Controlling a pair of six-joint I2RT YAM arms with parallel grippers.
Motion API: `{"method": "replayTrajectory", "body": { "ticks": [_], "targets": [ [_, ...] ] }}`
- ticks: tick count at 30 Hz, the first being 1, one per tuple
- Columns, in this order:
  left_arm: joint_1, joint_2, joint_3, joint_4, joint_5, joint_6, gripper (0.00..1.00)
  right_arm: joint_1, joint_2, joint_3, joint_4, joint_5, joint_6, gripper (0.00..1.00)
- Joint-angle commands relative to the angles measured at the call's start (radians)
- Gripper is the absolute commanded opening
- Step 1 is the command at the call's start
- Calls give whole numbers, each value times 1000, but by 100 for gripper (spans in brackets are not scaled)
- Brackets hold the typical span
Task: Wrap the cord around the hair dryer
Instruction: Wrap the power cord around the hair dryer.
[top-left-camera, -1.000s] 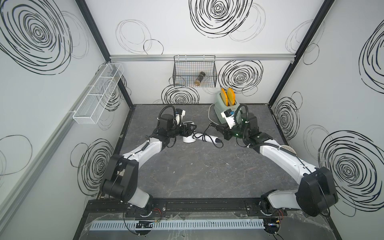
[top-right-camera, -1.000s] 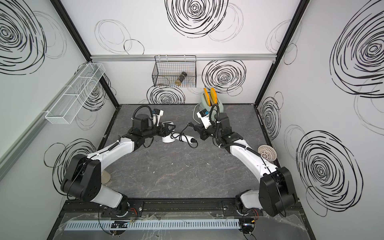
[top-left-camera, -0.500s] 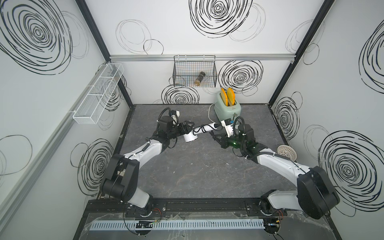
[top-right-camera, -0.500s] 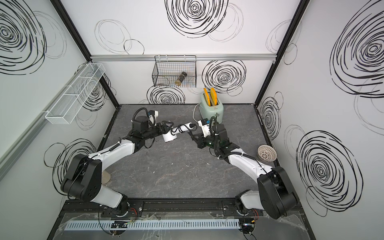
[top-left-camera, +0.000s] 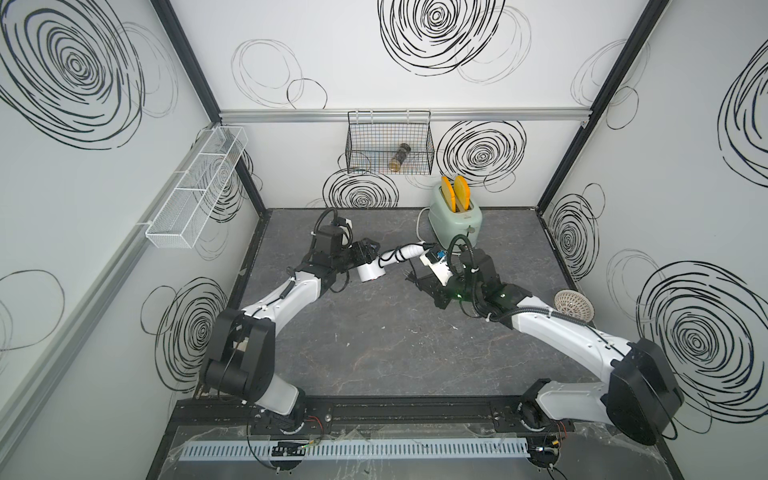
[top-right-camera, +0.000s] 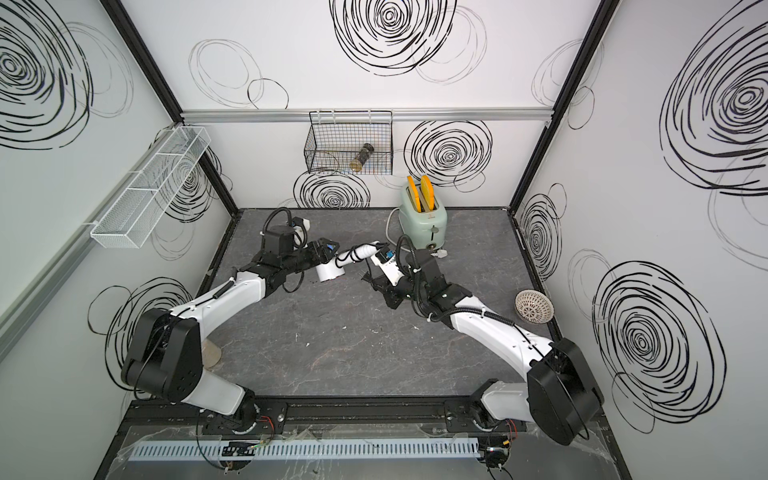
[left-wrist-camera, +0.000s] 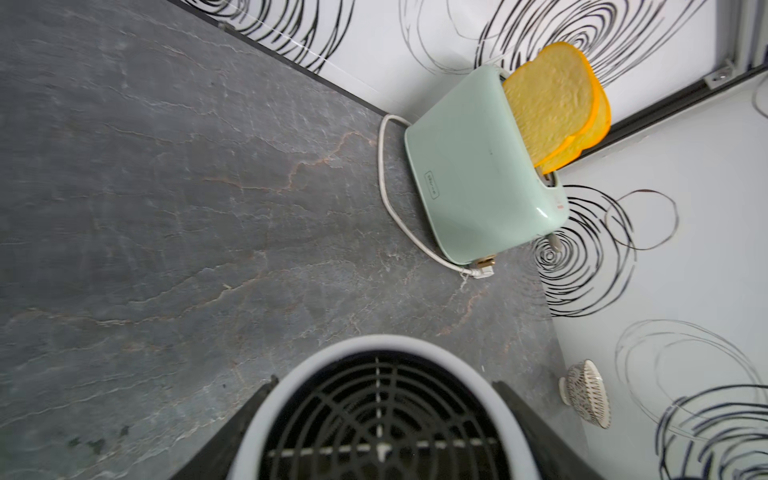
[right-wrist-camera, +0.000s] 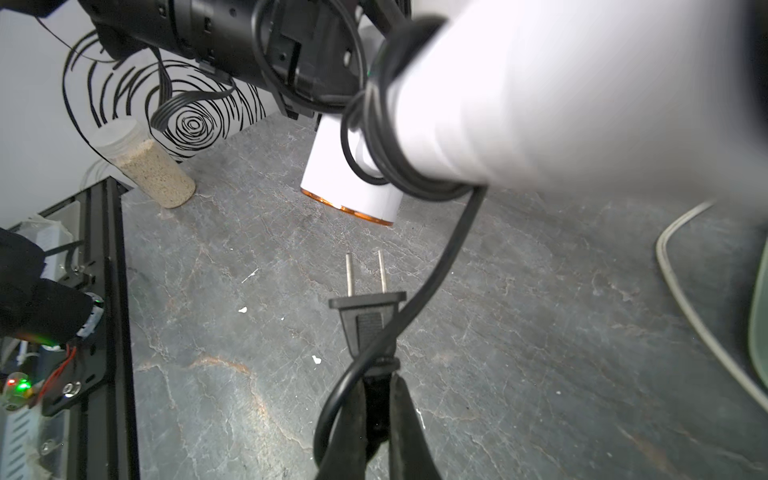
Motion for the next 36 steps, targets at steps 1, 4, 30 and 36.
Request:
{"method": "replayTrajectory", "body": {
  "ticks": [1, 4, 30, 36],
  "targets": [
    [28, 2, 44, 6, -239, 43, 0, 30, -33, 26, -153, 63, -83, 0],
    [44, 4, 42, -23, -302, 77, 0, 53, -56, 32, -166, 112, -94, 0],
    [-120, 84, 193, -319, -776, 605, 0, 280, 334, 700, -999, 580, -378, 0],
    [-90, 61, 175, -340, -767, 574, 0, 278, 394, 763, -1114, 600, -317, 0]
  ]
}}
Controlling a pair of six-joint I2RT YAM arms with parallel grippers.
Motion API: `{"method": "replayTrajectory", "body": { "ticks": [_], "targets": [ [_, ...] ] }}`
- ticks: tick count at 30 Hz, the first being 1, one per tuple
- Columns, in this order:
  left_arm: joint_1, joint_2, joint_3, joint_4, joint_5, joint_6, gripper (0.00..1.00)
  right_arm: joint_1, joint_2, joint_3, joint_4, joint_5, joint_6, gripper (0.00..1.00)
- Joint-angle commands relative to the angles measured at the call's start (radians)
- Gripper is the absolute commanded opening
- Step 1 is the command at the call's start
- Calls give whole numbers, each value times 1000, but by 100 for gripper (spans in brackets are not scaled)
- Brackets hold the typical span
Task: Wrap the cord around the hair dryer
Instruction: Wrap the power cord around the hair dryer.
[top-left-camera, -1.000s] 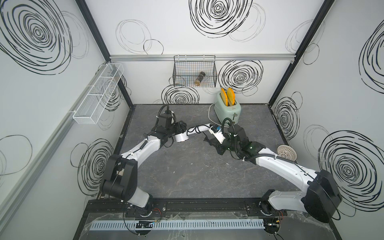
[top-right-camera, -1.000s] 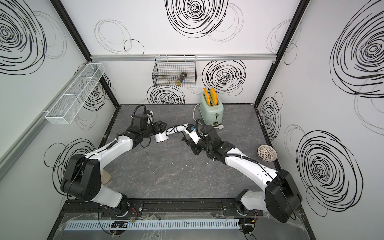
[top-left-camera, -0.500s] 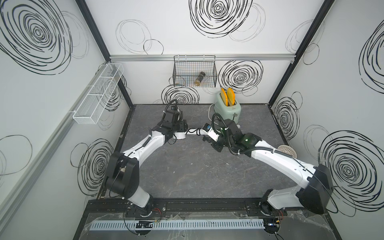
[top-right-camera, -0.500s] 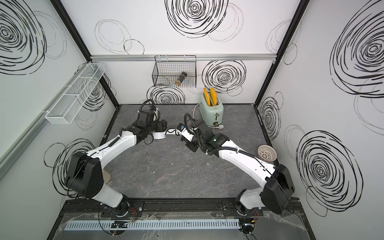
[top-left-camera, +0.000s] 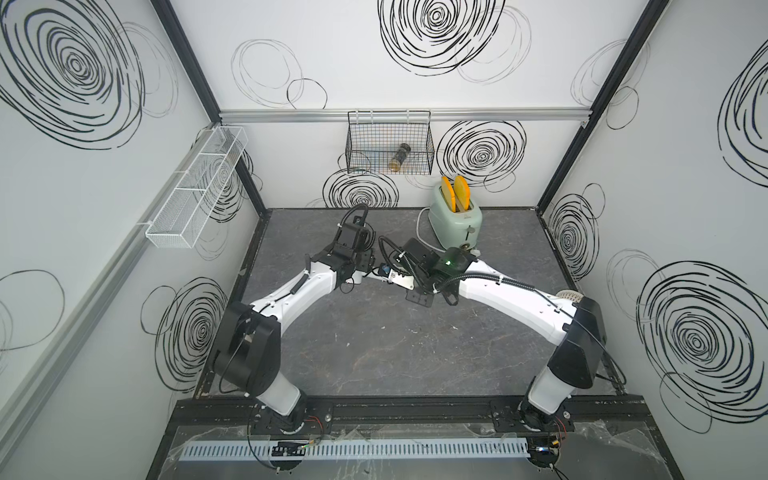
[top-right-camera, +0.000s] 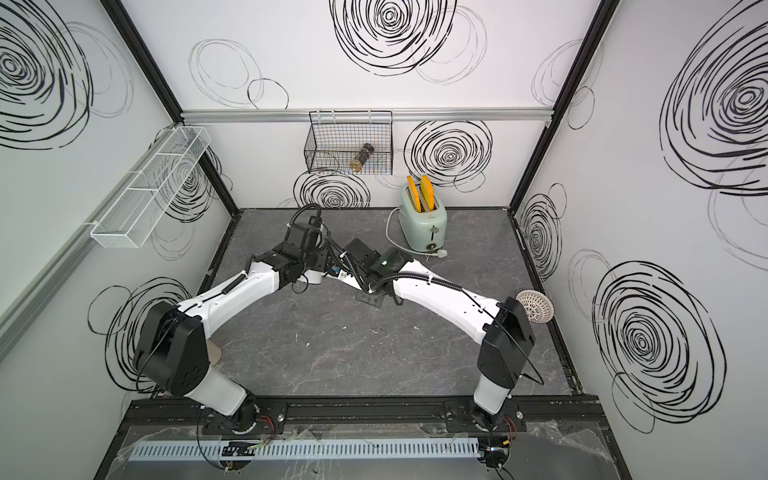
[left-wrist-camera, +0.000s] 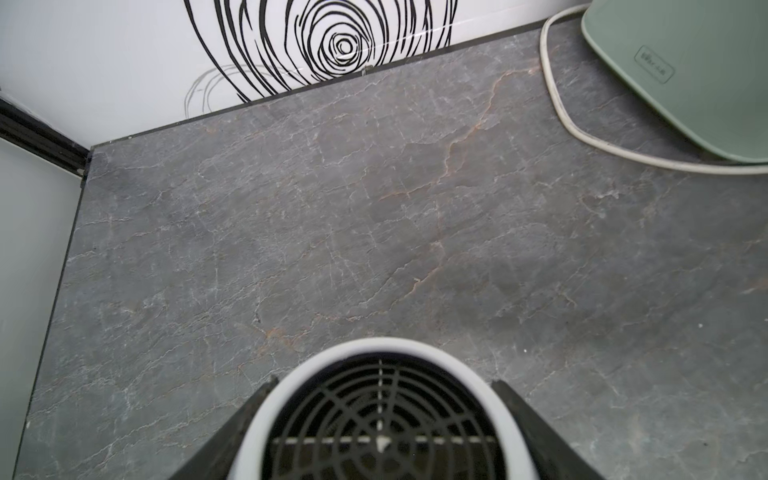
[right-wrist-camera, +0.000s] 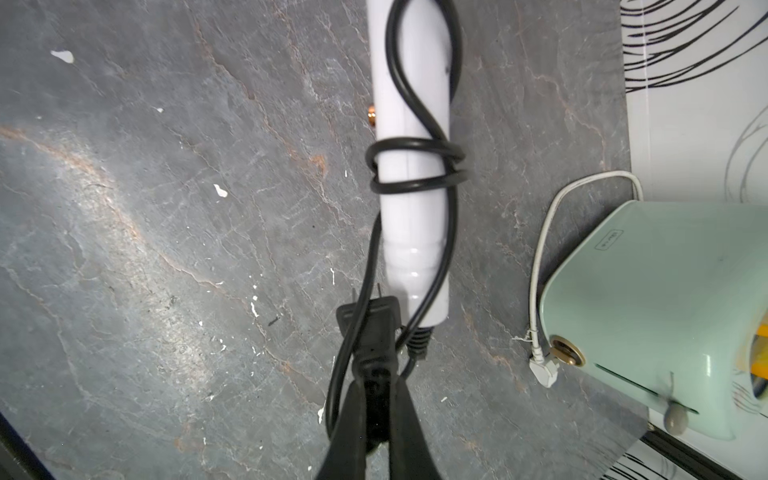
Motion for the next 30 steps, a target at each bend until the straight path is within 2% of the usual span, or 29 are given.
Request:
{"method": "replayTrajectory", "body": {
  "ticks": [1, 6, 12, 18, 23, 26, 30],
  "targets": [
    [62, 2, -7, 9, -198, 48, 0, 10, -24, 33, -189, 33, 22, 0],
    [91, -19, -27, 12, -166, 23, 0, -26, -28, 20, -165, 129, 42, 0],
    [97, -10, -37, -3, -117, -3, 0, -21, -77, 86, -69, 338, 62, 0],
    [104, 26, -22, -26, -73, -42, 0, -4, -200, 52, 77, 229, 55, 0],
    [91, 27, -17, -27, -36, -66, 0, -14, -223, -13, 213, 278, 55, 0],
    [60, 19, -27, -23, -32, -41, 0, -54, -221, -44, 350, 282, 72, 0],
    [5, -18, -75, 35, 2, 38, 0, -120, -182, -41, 462, 217, 122, 0]
  ]
}}
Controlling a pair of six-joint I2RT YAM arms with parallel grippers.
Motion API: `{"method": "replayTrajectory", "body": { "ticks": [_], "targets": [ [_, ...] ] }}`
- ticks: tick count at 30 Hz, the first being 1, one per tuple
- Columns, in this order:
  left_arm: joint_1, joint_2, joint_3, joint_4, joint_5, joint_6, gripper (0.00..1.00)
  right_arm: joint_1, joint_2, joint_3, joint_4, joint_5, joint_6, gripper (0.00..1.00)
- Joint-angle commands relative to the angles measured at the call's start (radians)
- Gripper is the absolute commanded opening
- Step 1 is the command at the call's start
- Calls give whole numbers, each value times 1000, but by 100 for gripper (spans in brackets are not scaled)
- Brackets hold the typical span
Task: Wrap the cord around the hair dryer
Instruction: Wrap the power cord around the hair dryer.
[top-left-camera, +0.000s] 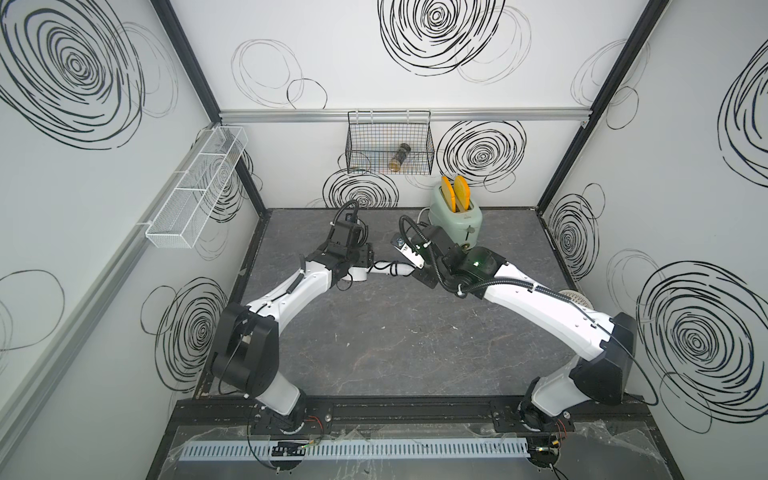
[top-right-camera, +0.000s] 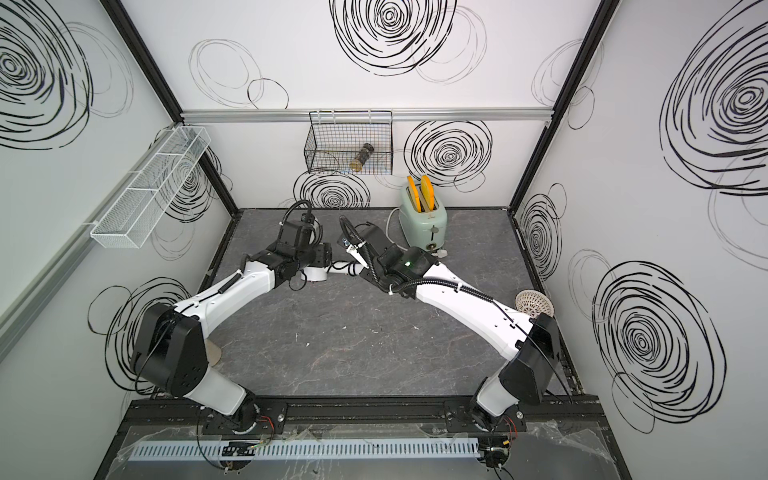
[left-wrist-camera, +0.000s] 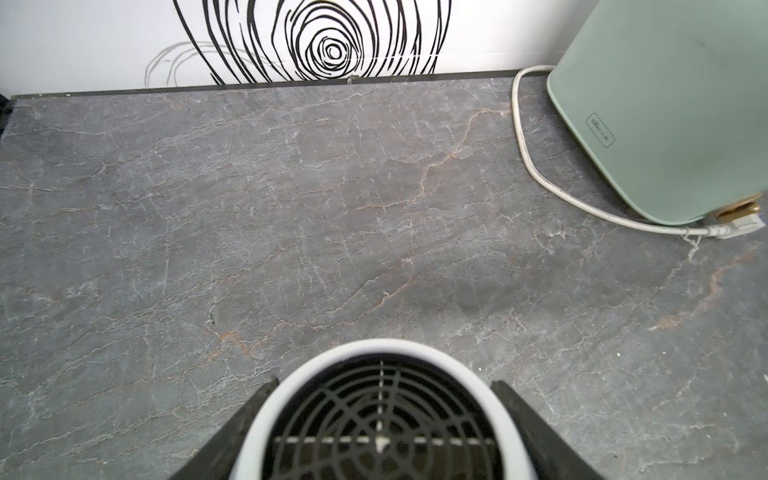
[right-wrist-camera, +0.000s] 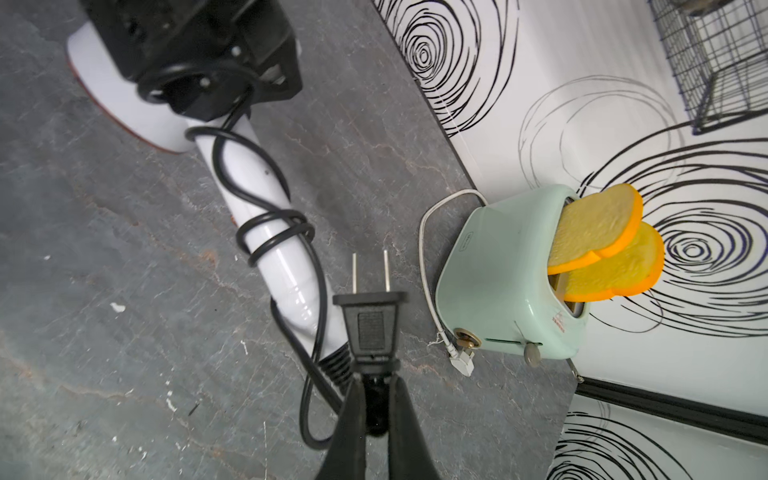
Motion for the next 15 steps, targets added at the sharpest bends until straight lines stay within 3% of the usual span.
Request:
{"method": "replayTrajectory", "body": {
  "ticks": [1, 8, 15],
  "targets": [
    [-31, -19, -64, -26, -112, 174, 0, -74, -6, 38, 185, 42, 57, 0],
    [-19, -132, -162, 107, 109, 132, 0, -236, 89, 52, 159, -172, 205, 0],
    [91, -182, -208, 204, 362, -6, 0, -396, 98, -20, 152, -478, 313, 0]
  ]
}}
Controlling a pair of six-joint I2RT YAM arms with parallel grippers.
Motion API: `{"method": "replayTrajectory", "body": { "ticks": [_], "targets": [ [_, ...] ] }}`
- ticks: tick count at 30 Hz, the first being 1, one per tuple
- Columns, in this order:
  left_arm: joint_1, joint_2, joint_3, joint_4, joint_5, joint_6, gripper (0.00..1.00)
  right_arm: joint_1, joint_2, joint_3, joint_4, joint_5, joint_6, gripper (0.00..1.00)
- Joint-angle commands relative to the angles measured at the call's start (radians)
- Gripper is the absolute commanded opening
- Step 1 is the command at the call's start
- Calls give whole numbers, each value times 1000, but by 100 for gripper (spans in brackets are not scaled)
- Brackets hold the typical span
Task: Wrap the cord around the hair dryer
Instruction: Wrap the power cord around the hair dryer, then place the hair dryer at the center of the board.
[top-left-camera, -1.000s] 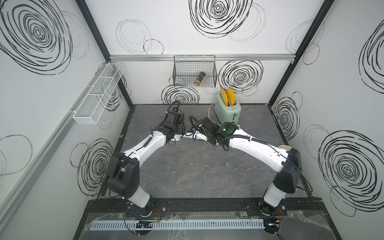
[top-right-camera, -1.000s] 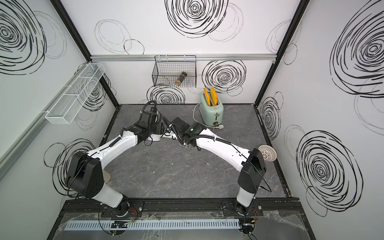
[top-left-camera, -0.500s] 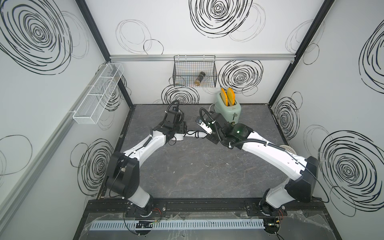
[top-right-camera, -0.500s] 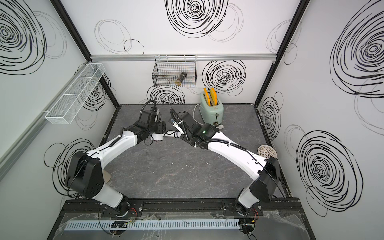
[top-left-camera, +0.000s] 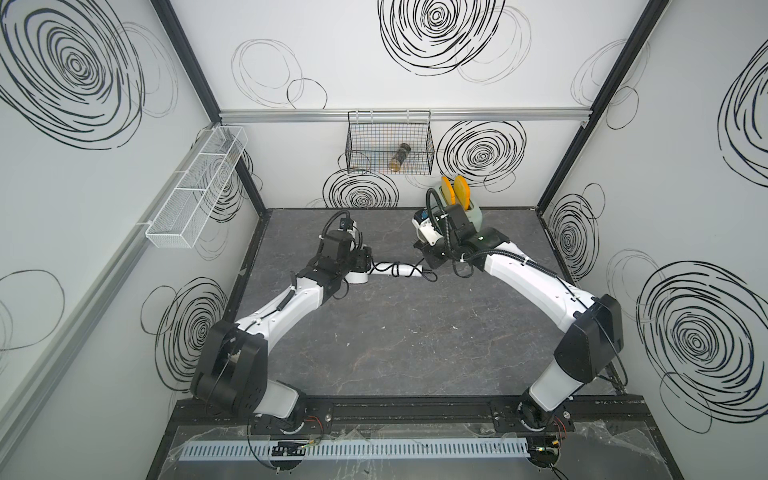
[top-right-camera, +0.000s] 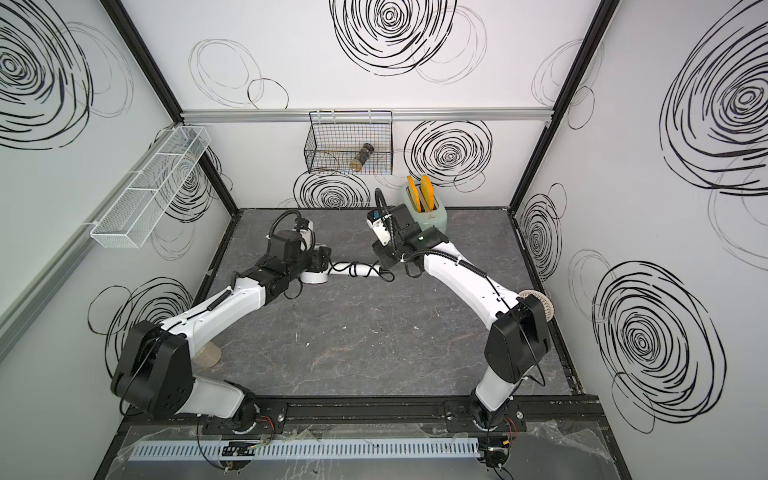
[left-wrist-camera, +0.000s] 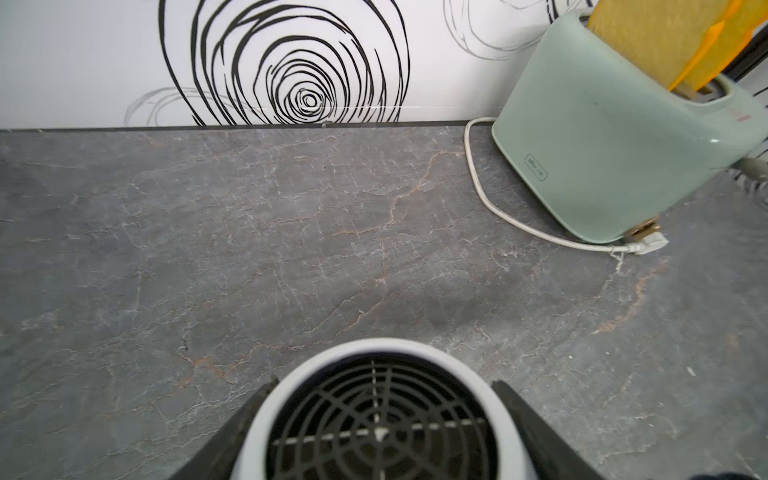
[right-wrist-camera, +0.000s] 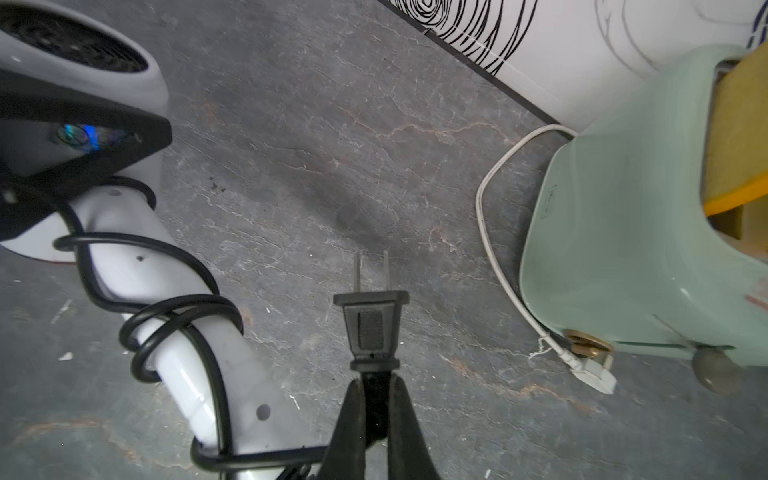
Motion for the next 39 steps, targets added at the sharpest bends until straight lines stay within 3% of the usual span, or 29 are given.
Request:
{"method": "replayTrajectory", "body": {
  "ticks": [1, 5, 12, 22, 39],
  "targets": [
    [51, -52, -30, 15, 246, -9, 0, -123, -16, -38, 83, -64, 76, 0],
    [61, -59, -67, 117, 400, -73, 0, -173, -1, -78, 122, -211, 118, 0],
    [57, -17, -46, 115, 596, -25, 0, -201, 31, -84, 180, -361, 143, 0],
    [23, 103, 14, -50, 468, 65, 0, -199, 84, -102, 177, -385, 178, 0],
    [-71, 190, 80, -134, 540, 170, 0, -174, 227, -72, 172, -462, 232, 0]
  ]
}}
